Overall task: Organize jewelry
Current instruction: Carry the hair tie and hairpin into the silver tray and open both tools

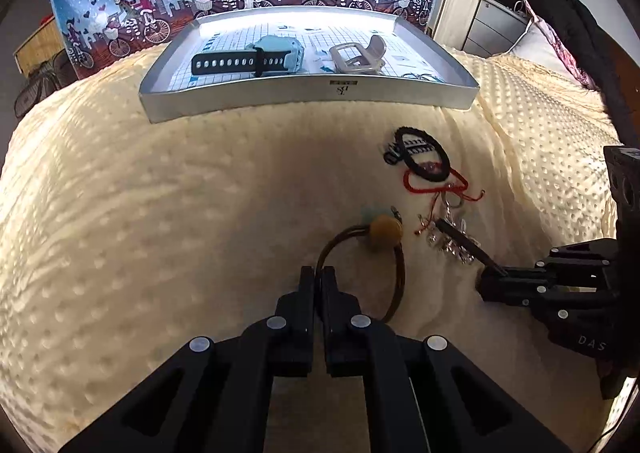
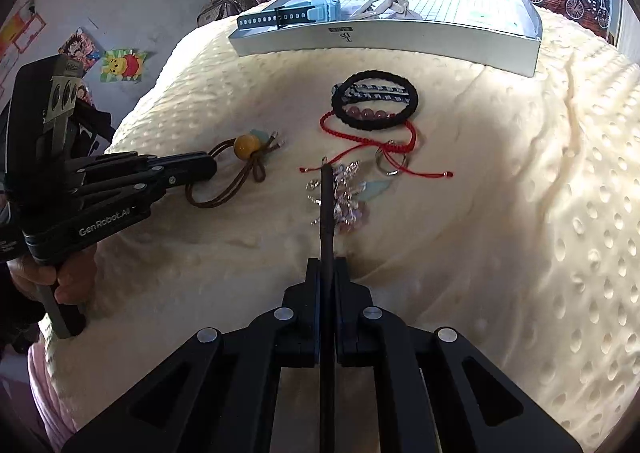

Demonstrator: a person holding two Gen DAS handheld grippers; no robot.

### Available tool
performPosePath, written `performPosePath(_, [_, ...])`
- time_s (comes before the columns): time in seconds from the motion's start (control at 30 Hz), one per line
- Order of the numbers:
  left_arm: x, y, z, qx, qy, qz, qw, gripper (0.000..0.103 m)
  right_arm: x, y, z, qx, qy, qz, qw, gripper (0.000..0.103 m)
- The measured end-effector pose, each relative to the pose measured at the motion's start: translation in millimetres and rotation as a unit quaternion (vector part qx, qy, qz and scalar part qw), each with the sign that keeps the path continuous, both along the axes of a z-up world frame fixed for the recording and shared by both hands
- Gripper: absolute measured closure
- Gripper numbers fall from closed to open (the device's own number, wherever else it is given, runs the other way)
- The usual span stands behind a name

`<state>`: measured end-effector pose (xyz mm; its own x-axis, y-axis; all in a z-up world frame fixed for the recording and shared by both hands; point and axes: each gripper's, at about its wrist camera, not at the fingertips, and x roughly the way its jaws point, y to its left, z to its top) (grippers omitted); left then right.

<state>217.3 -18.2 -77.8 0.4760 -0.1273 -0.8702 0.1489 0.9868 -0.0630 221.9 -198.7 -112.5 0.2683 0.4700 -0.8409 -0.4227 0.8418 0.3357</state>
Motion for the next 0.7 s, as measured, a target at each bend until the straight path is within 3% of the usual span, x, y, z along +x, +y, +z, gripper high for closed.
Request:
performPosePath(0.13, [13,-1,-4,-0.005,0.004,-0.015,0.9999,0.095,4,1,-2,0.005,0.003,-0.002,1.0,0.097])
performPosePath(0.2, [19,-2,-8,-0.008,0.01,-0.021,0.9997,0.088,6,1,-2,0.006,0.004,-0.001,1.0,0.097])
performPosePath(0.37, [23,-3,-10,-0.014,0.005,-0.021,0.9997,0.087,8,2,-3,0.006,-0.001,-0.001,1.0,0.097])
performPosePath(0.47, [21,-2,-11,-0.026,0.007,-0.022,0.9994,0.098,8,3,-4,0.008,-0.003,0.0,1.0,0.097])
performPosePath(0.7, [4,-2,3,-0.043,0.008,-0.023,0.9988,0.1,1,-4,2,0.035,-0.012,0.002,0.999,0.098])
